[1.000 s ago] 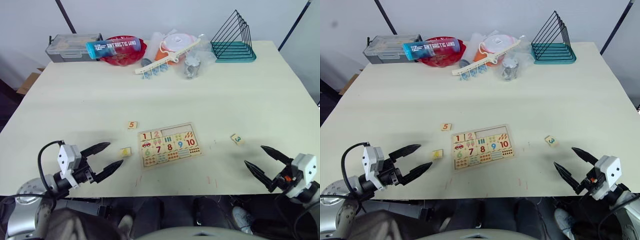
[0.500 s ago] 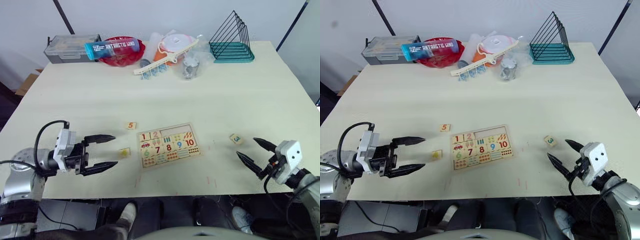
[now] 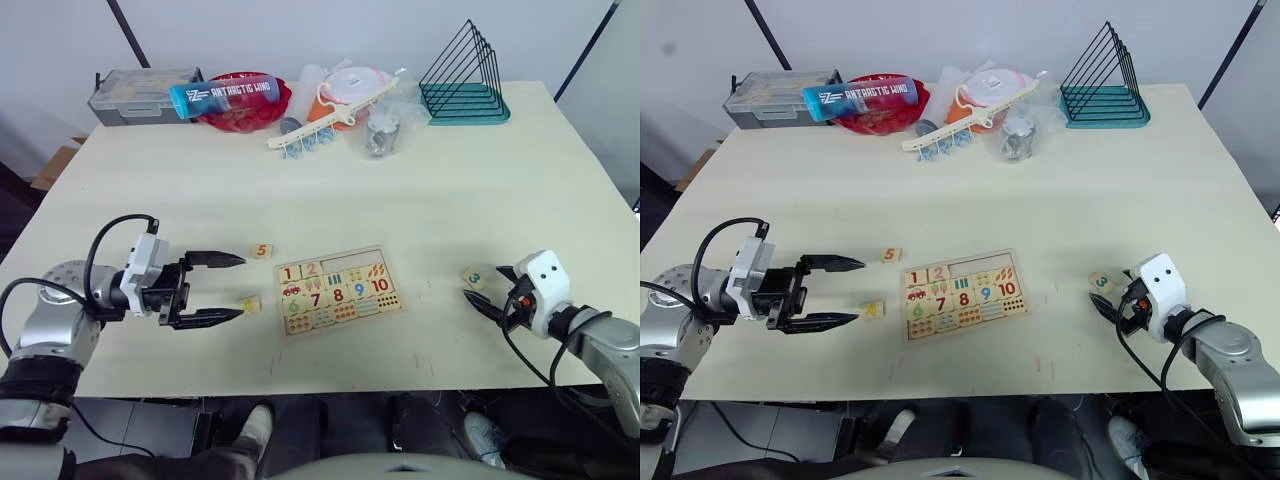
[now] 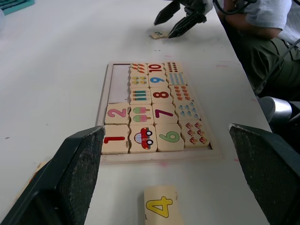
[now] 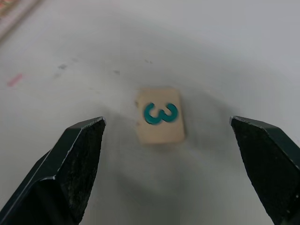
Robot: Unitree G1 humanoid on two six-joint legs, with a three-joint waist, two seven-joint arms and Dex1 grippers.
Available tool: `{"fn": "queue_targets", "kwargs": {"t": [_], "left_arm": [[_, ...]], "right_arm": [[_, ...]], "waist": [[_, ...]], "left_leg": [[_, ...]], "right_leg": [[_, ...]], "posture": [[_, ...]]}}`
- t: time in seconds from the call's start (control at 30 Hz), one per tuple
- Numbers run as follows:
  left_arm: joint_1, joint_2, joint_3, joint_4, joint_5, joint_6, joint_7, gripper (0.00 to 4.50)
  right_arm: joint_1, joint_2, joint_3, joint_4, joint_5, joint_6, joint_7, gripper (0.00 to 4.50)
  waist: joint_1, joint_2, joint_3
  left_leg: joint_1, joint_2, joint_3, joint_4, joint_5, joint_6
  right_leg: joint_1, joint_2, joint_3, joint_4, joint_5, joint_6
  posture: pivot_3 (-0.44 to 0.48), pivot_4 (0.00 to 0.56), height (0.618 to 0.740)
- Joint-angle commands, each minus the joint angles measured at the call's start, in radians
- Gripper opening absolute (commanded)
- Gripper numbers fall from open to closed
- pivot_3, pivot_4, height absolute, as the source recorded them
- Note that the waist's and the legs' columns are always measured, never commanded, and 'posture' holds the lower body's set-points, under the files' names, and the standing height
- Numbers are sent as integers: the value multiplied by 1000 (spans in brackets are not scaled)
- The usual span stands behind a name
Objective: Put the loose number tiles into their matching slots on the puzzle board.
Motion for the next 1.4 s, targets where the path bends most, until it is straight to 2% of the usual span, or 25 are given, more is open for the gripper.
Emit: {"fn": "queue_targets", "kwargs": {"t": [0.03, 0.33, 0.37, 0.47, 0.57, 0.63, 0.83, 1.0, 1.17, 1.4], "left_arm": [[-19, 20, -1, 1, -28, -23, -35, 4500], [-18, 10, 3, -3, -28, -25, -35, 4500], [-17, 10, 4, -4, -27, -25, -35, 4500], [-19, 7, 6, -2, -25, -26, -35, 4500], [-18, 4, 9, -1, -22, -28, -35, 4500], [-15, 1, 11, -4, -21, -29, -35, 4500], [-7, -1, 14, -7, -19, -28, -35, 4500], [-8, -8, 23, -6, -19, -25, -35, 4500], [9, -30, 59, -11, -11, -18, -35, 4500], [109, -67, 167, -89, 4, 18, -8, 4500]], "right_arm": [[-17, 5, 16, -4, -10, -2, 1, 4451], [-41, 27, 27, 35, -7, 14, 9, 4451], [-39, 21, 30, 39, -14, 14, 11, 3904], [-38, 14, 32, 43, -21, 24, 12, 2779], [-40, 17, 29, 42, -19, 30, 12, 1262], [-42, 19, 26, 40, -18, 33, 10, 890], [-43, 11, 14, 5, 1, 43, 24, 889], [-100, -30, 37, -68, 13, 95, 46, 889], [-228, -115, 106, -128, 59, 205, 133, 889], [-477, -169, 238, -83, 83, 278, 251, 889]], "waist": [[-1, 0, 0], [-1, 0, 0], [-1, 0, 0], [-1, 0, 0], [0, 0, 0], [0, 0, 0], [0, 0, 0], [-1, 0, 0], [-2, 0, 0], [-4, 1, 2]], "left_leg": [[0, 0, 0, 0, 0, 0], [0, 0, 0, 0, 0, 0], [0, 0, 0, 0, 0, 0], [0, 0, 0, 0, 0, 0], [0, 0, 0, 0, 0, 0], [0, 0, 0, 0, 0, 0], [0, 0, 0, 0, 0, 0], [0, 0, 0, 0, 0, 0], [0, 1, -1, 0, 0, 0], [-1, 2, -1, 0, 0, 0]], "right_leg": [[0, 0, 0, 0, 0, 0], [0, 1, 0, 0, 0, 0], [0, 1, 0, 0, 0, 0], [0, 1, 0, 0, 0, 0], [0, 0, 0, 0, 0, 0], [0, 0, 0, 0, 0, 0], [0, 0, 0, 0, 0, 0], [0, 0, 0, 0, 0, 0], [0, 1, -1, 0, 0, 0], [-1, 1, -1, 0, 0, 0]], "posture": [[0, 150, 740], [0, 150, 740], [0, 150, 740], [0, 150, 740], [0, 150, 740], [0, 150, 740], [0, 150, 740], [0, 150, 740], [0, 150, 740], [0, 150, 740]]}}
